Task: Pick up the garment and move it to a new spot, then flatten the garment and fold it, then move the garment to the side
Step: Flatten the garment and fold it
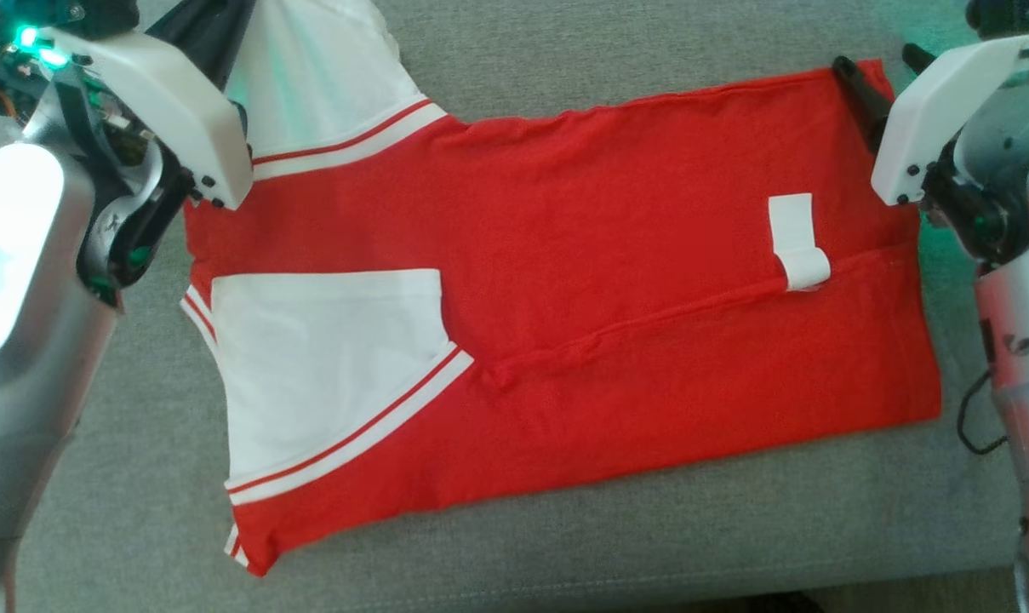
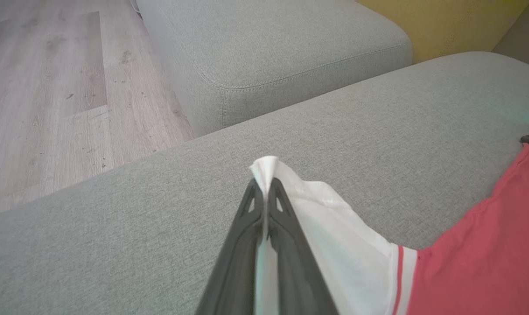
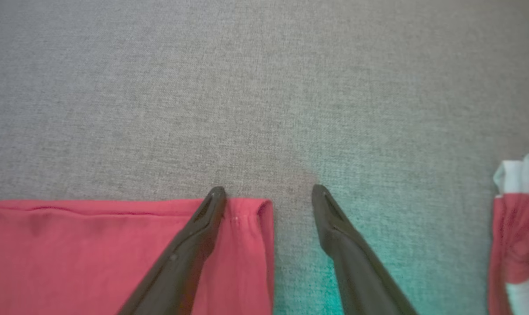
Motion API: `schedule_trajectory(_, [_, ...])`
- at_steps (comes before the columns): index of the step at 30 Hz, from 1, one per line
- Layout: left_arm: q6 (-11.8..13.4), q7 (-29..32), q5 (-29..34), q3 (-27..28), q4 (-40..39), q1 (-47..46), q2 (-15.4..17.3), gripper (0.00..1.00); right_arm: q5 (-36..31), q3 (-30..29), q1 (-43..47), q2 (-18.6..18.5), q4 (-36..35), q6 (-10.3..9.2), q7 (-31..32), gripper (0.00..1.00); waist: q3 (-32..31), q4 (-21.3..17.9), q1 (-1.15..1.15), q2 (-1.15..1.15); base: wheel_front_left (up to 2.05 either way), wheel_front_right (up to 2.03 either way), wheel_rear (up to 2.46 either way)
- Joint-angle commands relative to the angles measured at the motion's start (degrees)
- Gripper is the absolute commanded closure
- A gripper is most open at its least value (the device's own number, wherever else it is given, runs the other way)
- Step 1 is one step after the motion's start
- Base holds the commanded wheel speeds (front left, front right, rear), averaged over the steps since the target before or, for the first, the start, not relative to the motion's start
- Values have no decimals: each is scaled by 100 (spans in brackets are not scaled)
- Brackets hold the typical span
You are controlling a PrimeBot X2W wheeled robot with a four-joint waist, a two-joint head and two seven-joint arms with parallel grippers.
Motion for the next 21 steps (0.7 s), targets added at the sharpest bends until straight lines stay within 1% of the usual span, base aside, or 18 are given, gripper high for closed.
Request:
schedule_trajectory(1, [3, 1, 14, 203, -201, -193, 212, 100, 52, 128, -41, -44, -88, 37, 46, 7, 5, 12, 0, 0, 0, 0, 0])
schedule_trajectory(2, [2, -1, 9, 199, -213, -193, 209, 100, 117, 172, -49, -51, -58, 37, 43, 25, 6, 19, 0, 0, 0, 0, 0])
schedule_trajectory(3, [2, -4, 3, 198, -221, -193, 210, 100, 176, 191, -57, -56, -23, 37, 40, 51, 4, 22, 0, 0, 0, 0, 0])
schedule_trajectory(4, [3, -7, -5, 201, -227, -190, 215, 100, 209, 210, -66, -65, 12, 37, 34, 65, 3, 23, 0, 0, 0, 0, 0])
schedule_trajectory(5, [4, -11, -13, 205, -232, -183, 224, 100, 227, 228, -75, -76, 43, 37, 22, 100, -1, 24, 0, 0, 0, 0, 0])
schedule_trajectory(10, [3, -27, -55, 228, -227, -108, 303, 100, 211, 274, -90, -121, 159, 37, -88, 100, -98, 19, 0, 0, 0, 0, 0])
schedule_trajectory(19, [34, -214, -86, 237, -334, 93, 345, 100, 186, 230, -17, -91, 173, 37, -733, 100, -484, 50, 0, 0, 0, 0, 0])
schedule_trajectory(21, [35, -245, -91, 237, -363, 133, 348, 100, 203, 231, 26, -86, 160, 37, -796, 100, -549, 57, 0, 0, 0, 0, 0])
